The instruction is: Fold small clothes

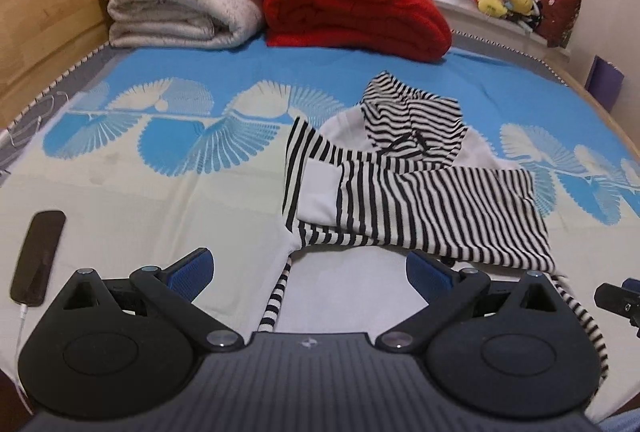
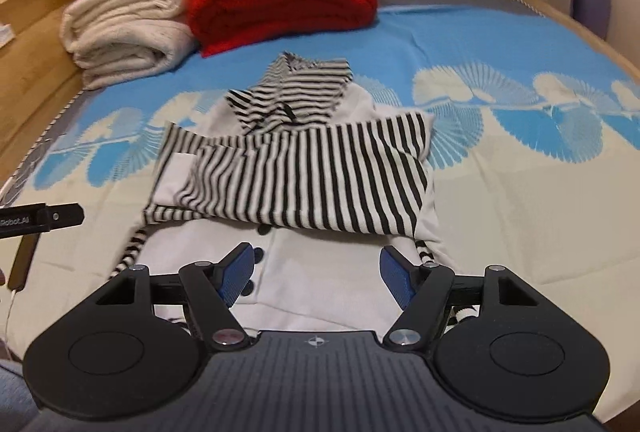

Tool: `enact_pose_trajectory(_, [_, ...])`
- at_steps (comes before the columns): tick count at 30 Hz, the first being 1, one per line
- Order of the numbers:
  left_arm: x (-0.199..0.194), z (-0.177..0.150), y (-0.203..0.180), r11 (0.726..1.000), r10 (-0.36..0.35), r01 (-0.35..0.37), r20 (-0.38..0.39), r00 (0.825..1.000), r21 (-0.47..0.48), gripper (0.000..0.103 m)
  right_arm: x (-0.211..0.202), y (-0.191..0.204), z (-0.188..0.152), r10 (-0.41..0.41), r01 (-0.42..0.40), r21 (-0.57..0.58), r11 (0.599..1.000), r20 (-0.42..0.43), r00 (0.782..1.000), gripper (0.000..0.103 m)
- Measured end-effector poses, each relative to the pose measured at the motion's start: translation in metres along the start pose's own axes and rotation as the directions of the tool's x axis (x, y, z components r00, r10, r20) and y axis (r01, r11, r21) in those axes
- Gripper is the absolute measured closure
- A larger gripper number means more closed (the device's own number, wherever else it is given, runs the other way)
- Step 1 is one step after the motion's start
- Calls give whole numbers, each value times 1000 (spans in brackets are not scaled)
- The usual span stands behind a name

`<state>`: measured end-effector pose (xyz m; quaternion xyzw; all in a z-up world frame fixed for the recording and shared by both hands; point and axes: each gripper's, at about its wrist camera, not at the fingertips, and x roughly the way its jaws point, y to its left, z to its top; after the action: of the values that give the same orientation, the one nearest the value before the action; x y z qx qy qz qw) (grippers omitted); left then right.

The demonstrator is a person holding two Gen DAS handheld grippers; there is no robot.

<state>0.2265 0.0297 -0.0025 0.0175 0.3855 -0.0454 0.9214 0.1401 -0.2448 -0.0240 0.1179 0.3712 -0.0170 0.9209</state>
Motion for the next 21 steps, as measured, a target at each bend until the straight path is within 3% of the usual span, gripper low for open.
enact_pose_trajectory(6, [-40, 2, -6, 1000, -9, 8, 51, 999, 23, 1, -36, 8, 0, 7, -6, -31, 999, 45, 999, 31])
enact_pose_trajectory(10, [-75, 21, -14, 996, -53, 45, 101, 993, 78, 1, -72, 8, 15, 68, -65, -38, 997, 82, 994, 31])
enact_pose_trajectory(13, [-107, 60, -26, 988, -87, 60, 186, 979, 146, 1, -114, 5, 62, 114, -104, -61, 993, 175, 978, 31])
enact_pose_trajectory(16, [-128, 115, -42, 980, -96, 41, 285, 954, 194, 0, -147, 4, 126, 100, -75, -89, 993, 310, 946, 25])
enact_pose_trajectory(18, [-124, 155, -57, 974, -86, 8, 334, 939, 228, 0, -154, 3, 169, 74, -41, -92, 995, 386, 919, 22])
enact_pose_trajectory(21, [-88, 209, -77, 968, -70, -13, 325, 943, 249, 0, -131, -4, 235, 52, -28, -60, 998, 445, 894, 20])
